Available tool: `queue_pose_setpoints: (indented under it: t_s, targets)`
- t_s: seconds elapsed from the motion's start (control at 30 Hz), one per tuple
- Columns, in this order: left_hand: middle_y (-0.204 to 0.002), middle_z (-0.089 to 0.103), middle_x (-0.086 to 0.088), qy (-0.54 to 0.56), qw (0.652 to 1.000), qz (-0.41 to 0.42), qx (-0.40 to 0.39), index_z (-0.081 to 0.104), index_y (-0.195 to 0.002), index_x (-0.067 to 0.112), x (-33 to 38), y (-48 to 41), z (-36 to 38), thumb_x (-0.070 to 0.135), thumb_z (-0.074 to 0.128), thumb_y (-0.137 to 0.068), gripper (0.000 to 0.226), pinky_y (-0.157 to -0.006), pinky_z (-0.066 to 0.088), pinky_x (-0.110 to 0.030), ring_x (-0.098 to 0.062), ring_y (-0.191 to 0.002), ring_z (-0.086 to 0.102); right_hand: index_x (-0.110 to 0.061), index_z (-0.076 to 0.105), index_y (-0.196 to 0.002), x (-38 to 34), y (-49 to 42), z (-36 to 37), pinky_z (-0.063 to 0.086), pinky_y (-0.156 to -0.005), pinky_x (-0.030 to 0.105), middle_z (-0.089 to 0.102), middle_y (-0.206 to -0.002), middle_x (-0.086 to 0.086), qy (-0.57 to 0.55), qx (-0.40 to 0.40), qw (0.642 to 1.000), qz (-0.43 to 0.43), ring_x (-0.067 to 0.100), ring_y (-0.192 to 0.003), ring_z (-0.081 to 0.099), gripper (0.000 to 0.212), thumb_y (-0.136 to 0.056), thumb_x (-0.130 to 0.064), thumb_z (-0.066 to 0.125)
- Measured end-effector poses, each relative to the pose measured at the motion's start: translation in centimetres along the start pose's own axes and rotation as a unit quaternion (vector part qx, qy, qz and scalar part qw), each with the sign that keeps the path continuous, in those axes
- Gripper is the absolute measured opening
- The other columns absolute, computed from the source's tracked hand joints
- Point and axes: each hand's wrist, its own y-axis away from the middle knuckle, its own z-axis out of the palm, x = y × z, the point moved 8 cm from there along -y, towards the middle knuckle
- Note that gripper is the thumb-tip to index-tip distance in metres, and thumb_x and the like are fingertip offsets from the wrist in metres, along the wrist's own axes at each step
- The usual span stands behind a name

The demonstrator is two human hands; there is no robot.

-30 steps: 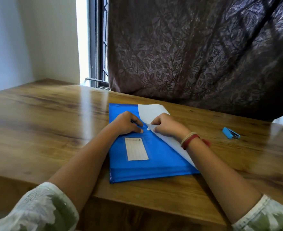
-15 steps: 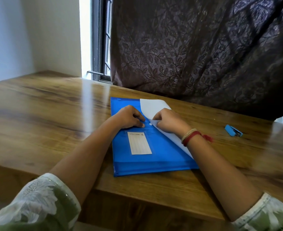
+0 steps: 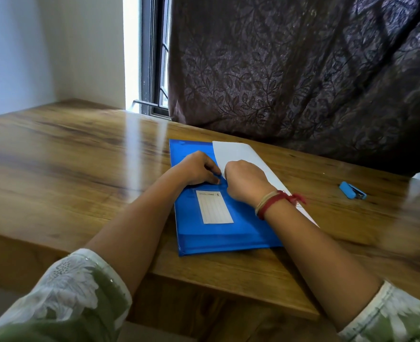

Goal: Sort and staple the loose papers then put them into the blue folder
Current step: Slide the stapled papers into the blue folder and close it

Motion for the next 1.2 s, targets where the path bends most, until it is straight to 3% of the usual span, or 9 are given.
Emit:
queue_pose_setpoints:
  t_s: [0.17,0.27,0.33,0.43,0.57,0.7,0.8,0.97,1.2]
  targets:
    - [-0.109,0.063,0.006,0.009,1.000,0.002,0.005,0.074,-0.109,0.016,0.3,0.2,-0.1,0.016,0.076,-0.082,0.027,-0.083,0.041,-0.021,-0.010,-0.098,0.055,-0.010,0.059,-0.128,1.8,-0.8,-0.2,0.045,-0.087,0.029,0.059,-0.122,0.008,-0.057,-0.153,0.987,0.007,0.023,-0.108,0.055,0.033,-0.096,-0.016,0.051]
    - [-0.113,0.064,0.003,0.005,1.000,0.000,0.001,0.073,-0.110,0.016,0.4,0.2,-0.1,0.018,0.076,-0.083,0.027,-0.084,0.040,-0.021,-0.010,-0.099,0.054,-0.015,0.052,-0.136,3.5,-0.4,0.0,0.039,-0.106,0.035,0.050,-0.138,0.002,-0.185,-0.276,0.943,0.036,0.021,-0.126,0.046,0.038,-0.099,-0.022,0.050]
    - [-0.111,0.064,0.003,0.001,1.000,0.000,0.002,0.074,-0.108,0.015,0.4,0.2,-0.2,0.017,0.076,-0.083,0.025,-0.083,0.039,-0.020,-0.009,-0.097,0.054,-0.017,0.051,-0.136,4.3,-0.3,0.6,0.042,-0.103,0.037,0.051,-0.134,-0.001,-0.286,-0.311,0.904,0.065,0.018,-0.124,0.048,0.040,-0.099,-0.033,0.052]
    - [-0.109,0.069,-0.001,0.008,0.999,0.006,0.049,0.076,-0.101,0.012,0.3,0.1,-1.0,0.011,0.073,-0.085,0.017,-0.081,0.041,-0.017,-0.008,-0.091,0.056,-0.019,0.054,-0.133,5.4,-1.5,0.8,0.046,-0.094,0.030,0.057,-0.127,-0.003,-0.387,-0.241,0.888,0.060,0.017,-0.117,0.054,0.046,-0.094,-0.044,0.054]
    - [-0.107,0.071,-0.003,-0.010,0.990,0.035,0.133,0.076,-0.098,0.011,0.7,0.3,-1.7,0.008,0.062,-0.089,0.016,-0.080,0.037,-0.011,-0.007,-0.091,0.057,-0.013,0.046,-0.141,5.3,-1.8,1.2,0.032,-0.106,0.027,0.043,-0.145,0.002,-0.291,-0.077,0.953,-0.034,0.019,-0.136,0.038,0.052,-0.098,-0.041,0.048]
    - [-0.136,0.057,-0.003,-0.069,0.990,0.040,0.114,0.061,-0.127,0.017,0.9,0.1,-0.7,0.033,0.065,-0.091,0.040,-0.111,0.029,-0.029,-0.019,-0.128,0.050,-0.017,0.028,-0.152,3.9,-1.3,4.6,0.014,-0.120,0.038,0.023,-0.159,0.002,-0.167,-0.092,0.979,-0.073,0.017,-0.146,0.021,0.059,-0.102,-0.049,0.031]
    - [-0.151,0.041,0.000,-0.195,0.979,-0.031,0.041,0.041,-0.145,0.024,-0.4,-0.1,0.5,0.065,0.049,-0.088,0.071,-0.115,-0.009,-0.058,-0.022,-0.140,0.036,-0.022,0.023,-0.153,4.0,-1.7,4.9,0.009,-0.119,0.036,0.019,-0.160,-0.003,-0.142,-0.071,0.983,-0.095,0.014,-0.147,0.016,0.054,-0.104,-0.043,0.024]
    - [-0.159,0.026,-0.002,-0.209,0.977,-0.025,-0.028,0.021,-0.154,0.020,-0.1,0.1,1.2,0.072,0.048,-0.084,0.091,-0.119,-0.005,-0.053,-0.020,-0.147,0.022,-0.027,0.026,-0.152,4.9,-3.0,5.2,0.008,-0.116,0.025,0.022,-0.159,-0.009,-0.142,-0.061,0.982,-0.113,0.009,-0.146,0.017,0.048,-0.105,-0.035,0.022]
    - [-0.162,0.014,-0.007,-0.174,0.980,-0.026,-0.089,-0.004,-0.156,0.025,0.1,0.1,1.7,0.067,0.061,-0.079,0.110,-0.120,-0.001,-0.043,-0.025,-0.149,0.011,-0.036,0.019,-0.152,5.6,-7.8,6.5,0.000,-0.120,0.040,0.014,-0.160,-0.015,-0.139,-0.125,0.975,-0.121,0.013,-0.149,0.006,0.055,-0.101,-0.055,0.015]
